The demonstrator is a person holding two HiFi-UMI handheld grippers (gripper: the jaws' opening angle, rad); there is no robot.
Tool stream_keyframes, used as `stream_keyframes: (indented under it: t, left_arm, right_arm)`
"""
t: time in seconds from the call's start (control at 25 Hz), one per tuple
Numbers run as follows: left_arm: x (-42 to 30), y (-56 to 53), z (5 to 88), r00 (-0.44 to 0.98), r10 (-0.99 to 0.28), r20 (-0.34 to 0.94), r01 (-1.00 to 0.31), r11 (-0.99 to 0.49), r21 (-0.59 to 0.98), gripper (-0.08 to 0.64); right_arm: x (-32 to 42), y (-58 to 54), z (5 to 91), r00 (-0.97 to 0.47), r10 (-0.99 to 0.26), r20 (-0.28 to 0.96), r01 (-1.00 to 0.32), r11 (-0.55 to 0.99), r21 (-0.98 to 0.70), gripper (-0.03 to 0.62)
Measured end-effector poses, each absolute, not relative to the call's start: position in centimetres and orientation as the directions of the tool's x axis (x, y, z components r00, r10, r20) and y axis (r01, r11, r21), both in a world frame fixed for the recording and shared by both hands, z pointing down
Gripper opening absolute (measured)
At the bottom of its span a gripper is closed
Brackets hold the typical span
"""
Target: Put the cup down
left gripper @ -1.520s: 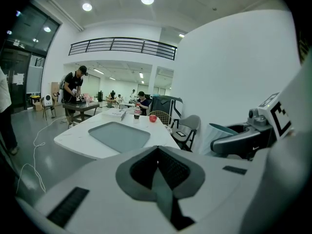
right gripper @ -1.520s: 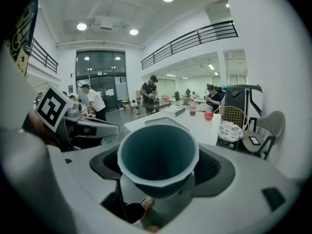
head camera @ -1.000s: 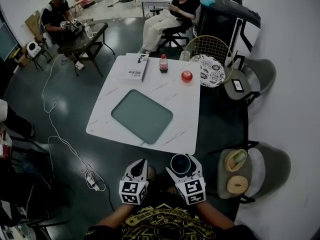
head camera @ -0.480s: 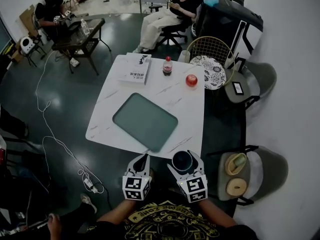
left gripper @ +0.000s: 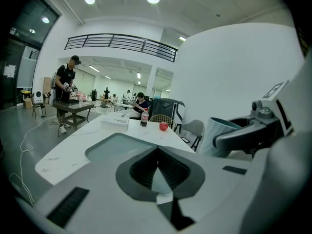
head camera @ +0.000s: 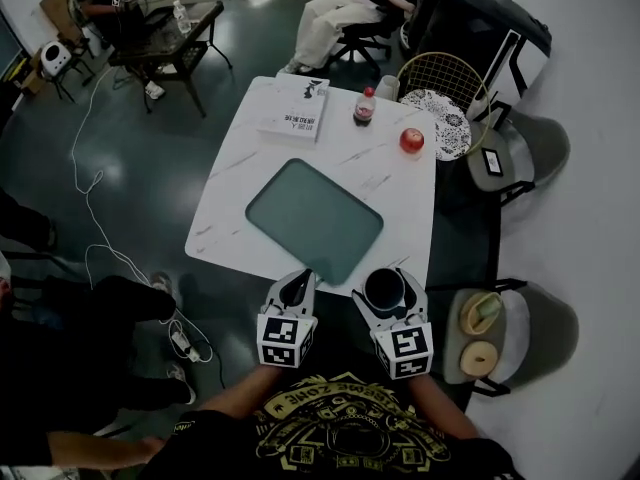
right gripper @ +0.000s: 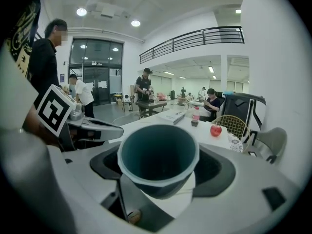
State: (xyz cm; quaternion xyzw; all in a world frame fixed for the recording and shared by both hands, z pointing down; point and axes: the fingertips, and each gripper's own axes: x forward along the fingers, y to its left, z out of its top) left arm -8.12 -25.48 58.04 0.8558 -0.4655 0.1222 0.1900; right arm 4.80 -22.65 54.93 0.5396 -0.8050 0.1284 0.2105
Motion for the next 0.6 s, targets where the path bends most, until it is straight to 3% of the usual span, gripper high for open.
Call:
stream_keyframes:
  t: [0.6]
  left_arm:
    - [-11.8,-28.1,60.1,0.508,-0.754,0.417,-0.862,-0.447,0.241,0.010]
  right_arm:
    - [1.2,-26.3,56.6,-0.363,-0.796,0.485,-0.906,0.424,0.018,0.388]
